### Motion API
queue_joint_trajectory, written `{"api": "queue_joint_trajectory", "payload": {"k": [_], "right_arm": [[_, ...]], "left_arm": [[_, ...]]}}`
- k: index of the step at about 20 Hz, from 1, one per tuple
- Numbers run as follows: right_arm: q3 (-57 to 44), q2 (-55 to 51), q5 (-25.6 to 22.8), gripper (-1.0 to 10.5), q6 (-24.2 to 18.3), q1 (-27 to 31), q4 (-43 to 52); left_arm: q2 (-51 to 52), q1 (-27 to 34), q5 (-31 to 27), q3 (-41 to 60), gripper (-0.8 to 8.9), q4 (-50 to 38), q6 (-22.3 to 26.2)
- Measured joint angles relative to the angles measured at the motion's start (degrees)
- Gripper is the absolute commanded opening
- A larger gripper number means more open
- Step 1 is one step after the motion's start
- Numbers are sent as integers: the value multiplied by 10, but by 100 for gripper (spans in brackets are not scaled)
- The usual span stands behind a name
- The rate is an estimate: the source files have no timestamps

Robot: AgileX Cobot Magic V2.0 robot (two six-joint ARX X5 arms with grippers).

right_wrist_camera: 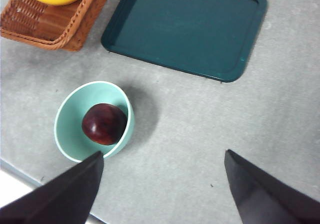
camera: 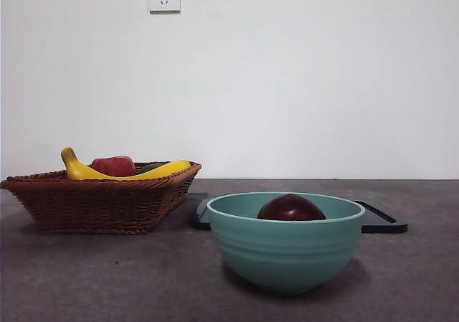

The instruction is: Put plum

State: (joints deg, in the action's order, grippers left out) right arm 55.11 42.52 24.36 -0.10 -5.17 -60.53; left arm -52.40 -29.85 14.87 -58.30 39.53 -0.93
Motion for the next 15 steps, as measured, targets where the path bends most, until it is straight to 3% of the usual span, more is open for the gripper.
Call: {"api": "queue_joint_trajectory", "payload": {"k": [6, 15], "right_arm": [[0, 0, 12, 387, 0, 0, 0], [0, 4, 31, 386, 4, -12, 0]], "left_arm": [[63, 0, 122, 133, 374, 12, -6], [64, 0, 132, 135, 374, 13, -7]]}}
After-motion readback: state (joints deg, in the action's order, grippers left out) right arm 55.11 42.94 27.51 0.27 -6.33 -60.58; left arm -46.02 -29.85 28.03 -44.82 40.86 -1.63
